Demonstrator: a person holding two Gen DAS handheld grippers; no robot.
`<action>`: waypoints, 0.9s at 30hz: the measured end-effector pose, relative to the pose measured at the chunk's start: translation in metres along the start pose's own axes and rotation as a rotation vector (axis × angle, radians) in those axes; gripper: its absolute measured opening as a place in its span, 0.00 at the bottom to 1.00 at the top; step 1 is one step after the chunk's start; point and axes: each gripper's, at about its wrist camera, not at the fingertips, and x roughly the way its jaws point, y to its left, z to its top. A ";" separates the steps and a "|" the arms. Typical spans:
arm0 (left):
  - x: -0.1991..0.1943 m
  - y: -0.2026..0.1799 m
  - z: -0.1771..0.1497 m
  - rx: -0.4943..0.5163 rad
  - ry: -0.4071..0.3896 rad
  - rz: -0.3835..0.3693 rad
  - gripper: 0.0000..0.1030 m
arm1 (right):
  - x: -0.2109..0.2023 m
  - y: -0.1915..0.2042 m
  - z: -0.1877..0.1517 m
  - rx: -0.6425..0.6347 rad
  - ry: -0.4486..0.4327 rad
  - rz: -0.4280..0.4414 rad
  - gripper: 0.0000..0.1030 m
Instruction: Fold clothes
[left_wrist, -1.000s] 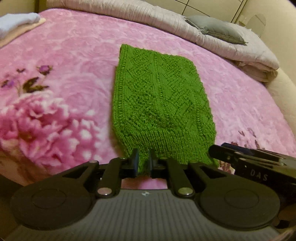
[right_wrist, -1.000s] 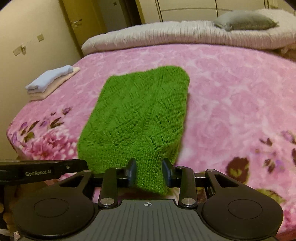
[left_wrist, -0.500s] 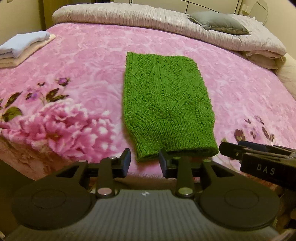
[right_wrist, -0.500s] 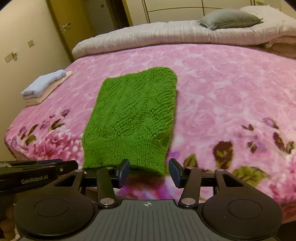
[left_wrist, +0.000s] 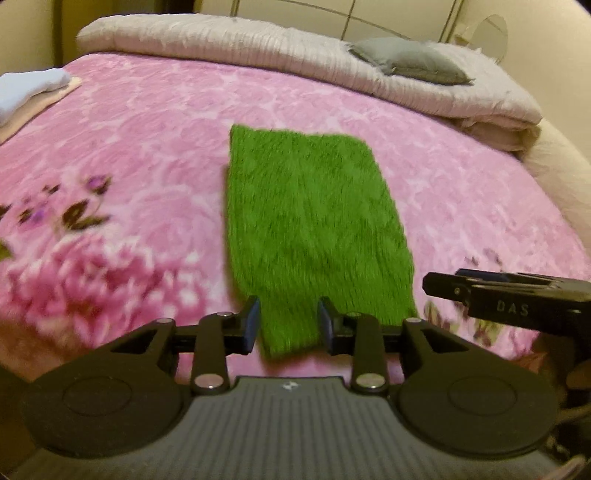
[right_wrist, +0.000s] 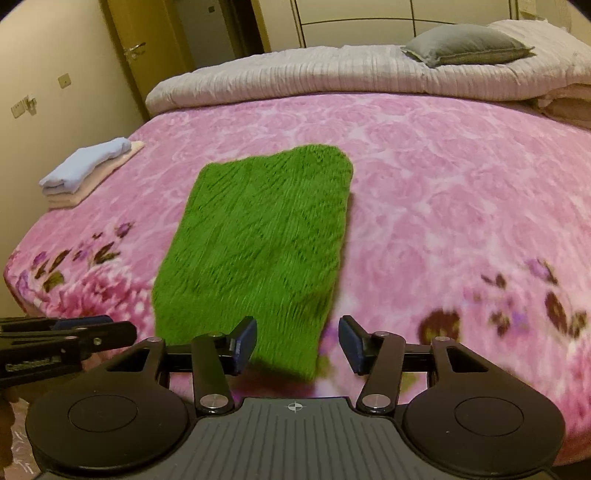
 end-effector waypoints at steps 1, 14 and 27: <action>0.007 0.003 0.009 0.010 -0.009 -0.007 0.24 | 0.006 -0.004 0.007 -0.005 -0.006 0.007 0.51; 0.129 0.034 0.132 0.168 -0.100 -0.111 0.11 | 0.113 -0.057 0.125 -0.096 -0.093 0.167 0.27; 0.186 0.063 0.134 0.116 -0.050 -0.109 0.03 | 0.202 -0.083 0.139 -0.106 0.004 0.158 0.24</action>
